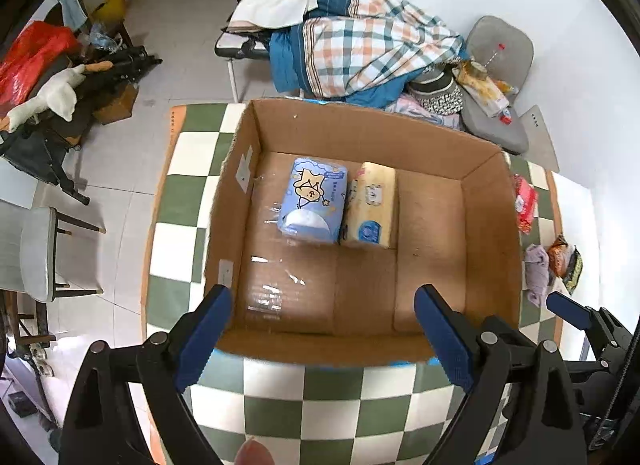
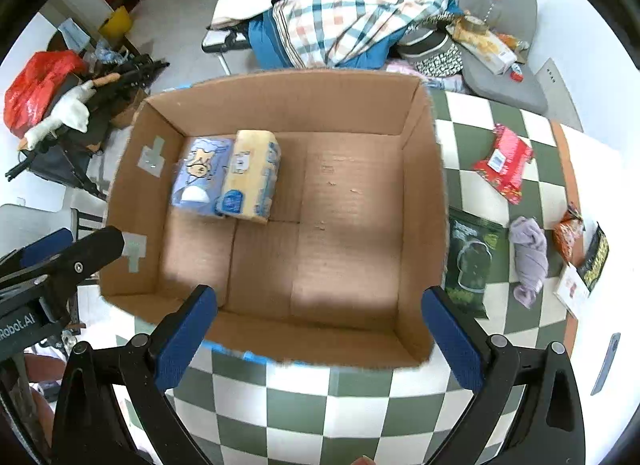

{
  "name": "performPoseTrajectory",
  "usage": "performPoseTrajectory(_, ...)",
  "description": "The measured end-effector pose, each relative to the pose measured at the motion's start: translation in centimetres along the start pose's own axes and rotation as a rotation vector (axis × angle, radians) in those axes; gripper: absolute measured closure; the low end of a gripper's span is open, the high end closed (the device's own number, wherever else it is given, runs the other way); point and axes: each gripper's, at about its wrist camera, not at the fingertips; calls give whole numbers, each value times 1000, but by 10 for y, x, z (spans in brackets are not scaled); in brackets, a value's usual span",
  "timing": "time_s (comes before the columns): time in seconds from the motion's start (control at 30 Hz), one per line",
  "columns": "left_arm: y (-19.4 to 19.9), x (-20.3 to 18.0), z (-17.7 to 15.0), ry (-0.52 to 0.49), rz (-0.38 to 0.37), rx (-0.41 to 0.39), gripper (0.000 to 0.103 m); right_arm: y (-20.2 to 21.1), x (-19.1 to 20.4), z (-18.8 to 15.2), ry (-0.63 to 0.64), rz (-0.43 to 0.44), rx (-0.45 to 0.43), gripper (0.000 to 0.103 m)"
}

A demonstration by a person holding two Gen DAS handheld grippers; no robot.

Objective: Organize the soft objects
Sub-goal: 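Grasp the green Deeyeo bag with the left tool while the right tool grasps the lilac cloth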

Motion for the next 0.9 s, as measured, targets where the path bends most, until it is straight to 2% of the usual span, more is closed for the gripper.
performPoseTrajectory(0.23,43,-12,-22,-1,-6,-53,10,49,1,-31,4,64,-71,0)
performPoseTrajectory(0.37,63,-38,-24,-33,-5,-80,10,70,-12,-41,-8,121,-93,0)
performPoseTrajectory(0.47,72,-74,-19,-105,12,-101,10,87,-39,-43,-54,151,-113,0)
performPoseTrajectory(0.57,71,-127,-11,-203,22,-109,10,99,-84,-46,-111,141,-124,0)
performPoseTrajectory(0.67,55,-174,-7,-277,10,-86,10,104,-145,-51,-196,96,-123,0)
performPoseTrajectory(0.8,4,-244,-1,-386,-12,31,10,94,-238,-60,-327,32,-86,0)
performPoseTrajectory(0.9,-46,-296,1,-459,23,135,10,73,-305,-64,-423,24,-38,0)
Point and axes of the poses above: each gripper's, at about its wrist camera, not at the fingertips, and y roughly against the way its jaws point, x to its left, z to its top, and after that the axes turned 2 degrees about z, right-handed
